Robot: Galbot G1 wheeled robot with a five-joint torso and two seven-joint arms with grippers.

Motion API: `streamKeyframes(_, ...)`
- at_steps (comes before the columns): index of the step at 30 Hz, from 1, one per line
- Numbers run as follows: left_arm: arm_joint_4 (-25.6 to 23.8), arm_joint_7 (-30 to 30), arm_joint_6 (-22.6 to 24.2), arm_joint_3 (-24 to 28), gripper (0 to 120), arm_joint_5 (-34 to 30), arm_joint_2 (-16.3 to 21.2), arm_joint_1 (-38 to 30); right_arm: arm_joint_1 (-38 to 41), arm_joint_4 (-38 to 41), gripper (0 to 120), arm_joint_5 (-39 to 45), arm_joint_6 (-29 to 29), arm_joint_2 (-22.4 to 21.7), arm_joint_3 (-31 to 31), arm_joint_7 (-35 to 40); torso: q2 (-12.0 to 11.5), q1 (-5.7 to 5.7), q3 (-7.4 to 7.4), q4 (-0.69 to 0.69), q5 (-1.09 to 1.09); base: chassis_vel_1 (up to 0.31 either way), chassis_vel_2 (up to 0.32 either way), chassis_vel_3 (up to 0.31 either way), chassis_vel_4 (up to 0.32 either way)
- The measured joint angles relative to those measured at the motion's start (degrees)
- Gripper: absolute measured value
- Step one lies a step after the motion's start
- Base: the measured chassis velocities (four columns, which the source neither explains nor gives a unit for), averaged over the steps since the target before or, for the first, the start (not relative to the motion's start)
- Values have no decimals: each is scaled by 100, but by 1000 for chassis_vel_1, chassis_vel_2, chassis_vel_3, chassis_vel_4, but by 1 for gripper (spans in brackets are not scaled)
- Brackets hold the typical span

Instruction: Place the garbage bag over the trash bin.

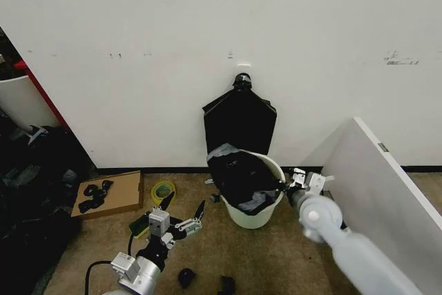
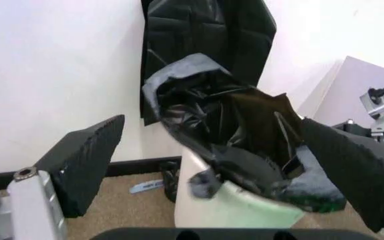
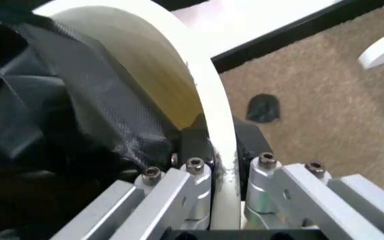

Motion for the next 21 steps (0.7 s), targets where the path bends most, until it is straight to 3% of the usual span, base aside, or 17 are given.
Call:
streamKeyframes(6,18,-9,-19,-16,100,-7,4,76,-262,-104,3,-412,421,415,-215,249,0,0,1,-2,1,0,0,0,0)
streamKeyframes(21,57,-67,37,24,100,2,-28,84,-375,-359,5,-511,394,648,-263,454,0,0,0,-2,0,0,0,0,0)
